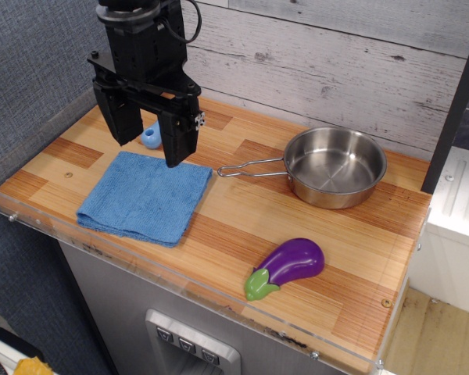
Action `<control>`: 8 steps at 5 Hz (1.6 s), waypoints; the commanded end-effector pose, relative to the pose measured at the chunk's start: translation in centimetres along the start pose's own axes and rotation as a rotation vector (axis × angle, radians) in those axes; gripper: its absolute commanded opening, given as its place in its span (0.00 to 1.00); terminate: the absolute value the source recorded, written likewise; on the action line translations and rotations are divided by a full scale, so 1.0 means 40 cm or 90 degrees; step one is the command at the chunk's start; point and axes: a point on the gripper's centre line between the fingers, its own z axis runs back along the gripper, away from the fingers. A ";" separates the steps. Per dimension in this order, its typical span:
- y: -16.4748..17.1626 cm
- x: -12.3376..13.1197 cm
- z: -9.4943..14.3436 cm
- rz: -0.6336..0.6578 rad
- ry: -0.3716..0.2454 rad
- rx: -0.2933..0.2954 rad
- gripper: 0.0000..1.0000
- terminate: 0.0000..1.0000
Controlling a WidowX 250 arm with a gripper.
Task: Move pot and place it on top of towel.
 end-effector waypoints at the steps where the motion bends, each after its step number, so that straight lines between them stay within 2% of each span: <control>1: 0.000 0.000 0.000 0.000 0.000 0.000 1.00 0.00; 4: -0.208 0.124 -0.063 -0.114 -0.015 -0.013 1.00 0.00; 5: -0.270 0.168 -0.070 -0.155 -0.040 -0.017 1.00 0.00; 6: -0.305 0.210 -0.061 -0.170 -0.084 -0.014 1.00 0.00; 8: -0.332 0.278 -0.096 -0.165 -0.118 0.007 1.00 0.00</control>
